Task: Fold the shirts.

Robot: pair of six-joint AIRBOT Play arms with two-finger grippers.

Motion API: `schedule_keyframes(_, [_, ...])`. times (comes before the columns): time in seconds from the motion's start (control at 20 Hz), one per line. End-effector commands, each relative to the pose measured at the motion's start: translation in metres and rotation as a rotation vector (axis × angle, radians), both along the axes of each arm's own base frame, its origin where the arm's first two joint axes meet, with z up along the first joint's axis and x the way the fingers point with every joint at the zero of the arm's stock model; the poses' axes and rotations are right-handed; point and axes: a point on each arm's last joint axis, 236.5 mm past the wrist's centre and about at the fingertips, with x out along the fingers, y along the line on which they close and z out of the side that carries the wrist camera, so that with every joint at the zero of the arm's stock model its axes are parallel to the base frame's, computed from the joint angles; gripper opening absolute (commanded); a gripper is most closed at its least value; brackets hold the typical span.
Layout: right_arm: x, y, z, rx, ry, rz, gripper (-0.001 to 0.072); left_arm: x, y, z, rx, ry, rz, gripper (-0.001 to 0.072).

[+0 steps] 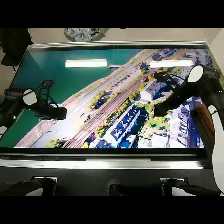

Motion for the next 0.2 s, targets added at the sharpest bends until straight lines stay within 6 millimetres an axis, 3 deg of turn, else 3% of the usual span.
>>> schedule_keyframes(0.0, [-0.0026, 0.0015, -0.0018, -0.003, 0.011, 0.005, 0.0606, -0.0014, -0.0005, -0.0017, -0.003, 0.005, 0.002, 0.0489])
schedule_keyframes(0.15, [-0.0026, 0.0015, -0.0018, -0.003, 0.011, 0.005, 0.0606, -0.0014, -0.0005, -0.0017, -0.003, 0.005, 0.002, 0.049])
